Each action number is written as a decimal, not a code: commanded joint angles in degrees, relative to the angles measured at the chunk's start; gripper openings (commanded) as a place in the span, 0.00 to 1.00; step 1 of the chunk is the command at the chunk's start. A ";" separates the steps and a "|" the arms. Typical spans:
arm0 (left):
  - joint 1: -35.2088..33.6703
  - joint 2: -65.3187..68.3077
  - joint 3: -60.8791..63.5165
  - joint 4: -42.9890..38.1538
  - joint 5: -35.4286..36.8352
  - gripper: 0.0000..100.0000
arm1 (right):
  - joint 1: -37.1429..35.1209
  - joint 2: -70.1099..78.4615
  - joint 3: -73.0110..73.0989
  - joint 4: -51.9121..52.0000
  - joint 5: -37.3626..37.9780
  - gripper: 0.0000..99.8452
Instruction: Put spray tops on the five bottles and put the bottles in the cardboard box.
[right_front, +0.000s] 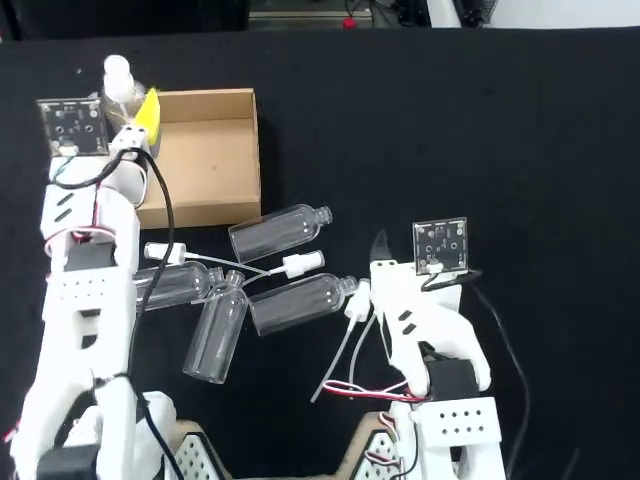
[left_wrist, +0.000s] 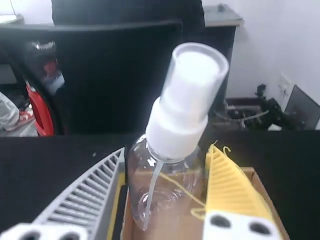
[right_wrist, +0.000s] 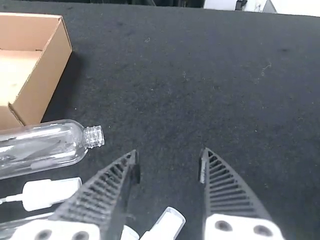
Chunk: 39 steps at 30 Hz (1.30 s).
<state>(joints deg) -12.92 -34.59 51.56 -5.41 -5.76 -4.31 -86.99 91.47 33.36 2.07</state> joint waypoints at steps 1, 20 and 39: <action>-0.40 6.07 -6.37 -1.41 0.35 0.22 | 0.70 -1.27 -0.40 -1.67 0.62 0.19; 1.19 15.65 -8.22 -1.49 0.09 0.23 | 0.70 -1.27 -0.40 -1.67 0.62 0.19; 0.75 39.30 -13.93 -31.91 0.53 0.22 | 0.62 -1.36 -0.40 -1.67 0.62 0.19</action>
<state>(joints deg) -12.40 3.74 43.74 -34.42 -5.76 -4.31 -86.99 91.47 33.36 2.07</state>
